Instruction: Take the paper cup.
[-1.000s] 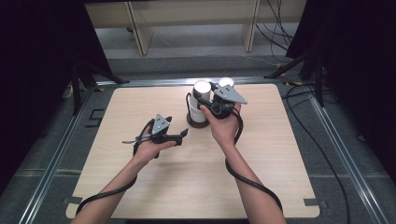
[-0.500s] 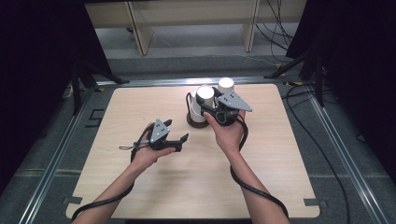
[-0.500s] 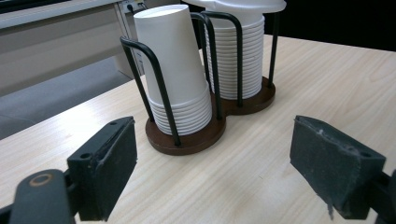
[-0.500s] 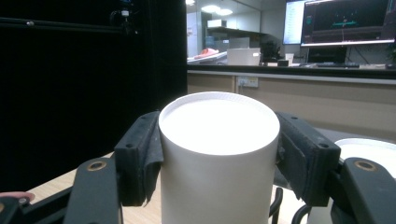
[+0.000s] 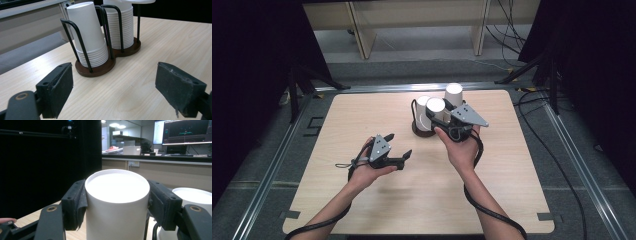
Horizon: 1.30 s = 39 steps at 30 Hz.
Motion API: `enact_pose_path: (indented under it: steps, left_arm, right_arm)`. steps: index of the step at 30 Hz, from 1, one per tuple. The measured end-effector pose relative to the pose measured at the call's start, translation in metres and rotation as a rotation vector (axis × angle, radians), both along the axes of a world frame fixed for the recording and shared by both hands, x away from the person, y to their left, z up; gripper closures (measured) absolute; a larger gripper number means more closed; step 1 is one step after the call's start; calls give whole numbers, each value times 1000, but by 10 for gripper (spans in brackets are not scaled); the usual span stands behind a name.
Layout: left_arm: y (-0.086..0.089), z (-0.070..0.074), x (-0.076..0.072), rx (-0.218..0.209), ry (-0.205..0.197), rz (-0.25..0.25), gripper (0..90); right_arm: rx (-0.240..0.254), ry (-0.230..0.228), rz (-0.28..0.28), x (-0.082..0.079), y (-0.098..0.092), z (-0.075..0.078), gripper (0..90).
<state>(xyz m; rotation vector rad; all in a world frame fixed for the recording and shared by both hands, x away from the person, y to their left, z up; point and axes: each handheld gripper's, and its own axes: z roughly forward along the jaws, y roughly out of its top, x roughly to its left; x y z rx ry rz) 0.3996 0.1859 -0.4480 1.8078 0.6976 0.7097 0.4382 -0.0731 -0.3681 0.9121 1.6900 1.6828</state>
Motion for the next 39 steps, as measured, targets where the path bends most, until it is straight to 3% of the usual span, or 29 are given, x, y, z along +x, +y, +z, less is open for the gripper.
enact_pose_path:
  steps: [4,5,7,8,11,16,17,19,20,22,25,26,28,31,32,35,36,38,39]
  left_arm:
    - [4,-3,-5,11,-3,-3,146]
    - [5,-4,-7,5,-5,-3,146]
    - [7,-5,-10,13,-5,2,146]
    - [8,-5,-11,13,-3,1,146]
    - [11,-6,-14,23,-12,11,144]
    - [17,-8,-18,22,-12,21,144]
    - [18,-8,-19,22,-13,22,143]
    - [20,-8,-21,26,-10,21,144]
    - [20,-9,-21,15,-17,21,144]
    - [21,-9,-24,16,-12,19,144]
    - [25,-9,-28,20,-8,15,144]
    - [25,-10,-29,11,-14,15,144]
    - [27,-10,-32,16,-12,11,144]
    - [30,-11,-37,0,-18,7,143]
    - [30,-12,-38,-12,-25,6,143]
    - [31,-14,-42,-29,-27,-17,143]
    - [32,-14,-45,-14,-16,-16,142]
    - [32,-17,-50,-30,-6,-23,142]
    - [32,-19,-50,-32,-32,-36,140]
  right_arm:
    - [5,-15,8,-3,-4,-5,356]
    - [-13,-29,0,-3,-6,-6,356]
    - [6,-4,1,-7,-8,-8,356]
    - [-18,-25,6,-6,-10,-9,356]
    - [16,17,18,-12,-11,-13,356]
    - [0,4,12,-17,-17,-20,356]
    - [8,42,16,-20,-17,-20,356]
    - [18,19,17,-20,-17,-23,355]
    - [3,15,19,-21,-19,-23,355]
    - [20,43,29,-24,-18,-25,355]
    - [23,56,24,-28,-18,-27,356]
    - [21,38,31,-27,-18,-28,355]
    - [22,60,33,-31,-17,-30,355]
    - [20,67,47,-35,-16,-33,355]
    - [16,45,39,-35,-16,-35,355]
    - [16,63,50,-39,-16,-37,355]
    - [19,66,51,-40,-15,-39,355]
    - [42,73,68,-42,-14,-41,355]
    - [24,64,56,-43,-16,-42,355]
